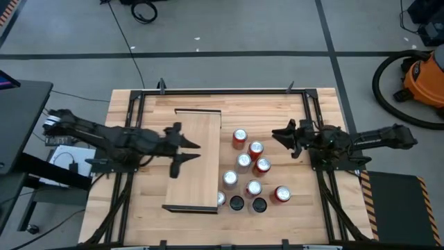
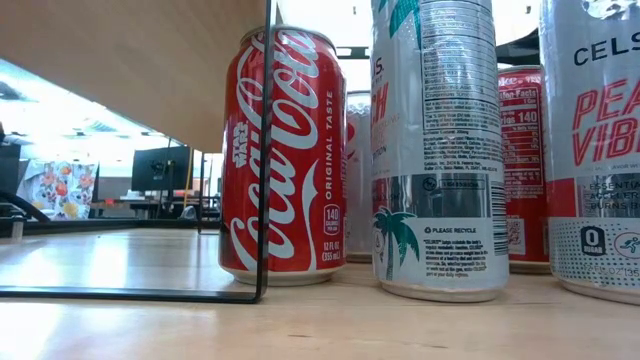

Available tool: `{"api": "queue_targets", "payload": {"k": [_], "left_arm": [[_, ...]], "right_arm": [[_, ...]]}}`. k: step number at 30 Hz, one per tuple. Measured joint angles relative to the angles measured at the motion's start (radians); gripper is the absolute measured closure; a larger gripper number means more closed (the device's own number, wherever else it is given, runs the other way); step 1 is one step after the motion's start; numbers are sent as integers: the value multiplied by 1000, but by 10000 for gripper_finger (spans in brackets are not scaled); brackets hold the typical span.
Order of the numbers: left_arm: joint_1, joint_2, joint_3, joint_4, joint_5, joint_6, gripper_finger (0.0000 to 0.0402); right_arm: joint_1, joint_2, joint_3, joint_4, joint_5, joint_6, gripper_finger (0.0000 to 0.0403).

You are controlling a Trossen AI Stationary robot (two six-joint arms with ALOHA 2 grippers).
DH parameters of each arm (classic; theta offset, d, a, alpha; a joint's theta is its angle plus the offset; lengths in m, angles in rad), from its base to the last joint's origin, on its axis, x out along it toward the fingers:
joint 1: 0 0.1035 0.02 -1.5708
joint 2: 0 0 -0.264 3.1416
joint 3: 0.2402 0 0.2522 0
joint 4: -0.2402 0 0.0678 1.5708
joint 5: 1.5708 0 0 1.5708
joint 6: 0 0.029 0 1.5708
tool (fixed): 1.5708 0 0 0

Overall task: Place canned beverage on shelf
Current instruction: Put the top orange soda can on the shelf

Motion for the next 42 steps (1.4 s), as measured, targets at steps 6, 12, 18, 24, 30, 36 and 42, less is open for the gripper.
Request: {"api": "queue_targets", "payload": {"k": [6,12,18,24,30,36,42], "left_arm": [[47,177,159,-75,42,36,187],[103,372,370,-215,72,71,133],[165,542,548,-273,78,124,118],[246,690,689,-315,143,182,118],[332,807,785,-365,195,287,117],[416,890,888,-448,303,376,117],[430,938,916,-510,330,467,87]], "right_arm": [[0,113,68,-16,-11,-110,279],[0,168,142,-97,-39,-200,257],[12,170,247,-329,-54,-240,220],[40,171,304,-452,-43,-307,177],[28,164,305,-472,-14,-382,145],[9,126,305,-474,-16,-393,134],[41,138,305,-540,-18,-319,110]]}}
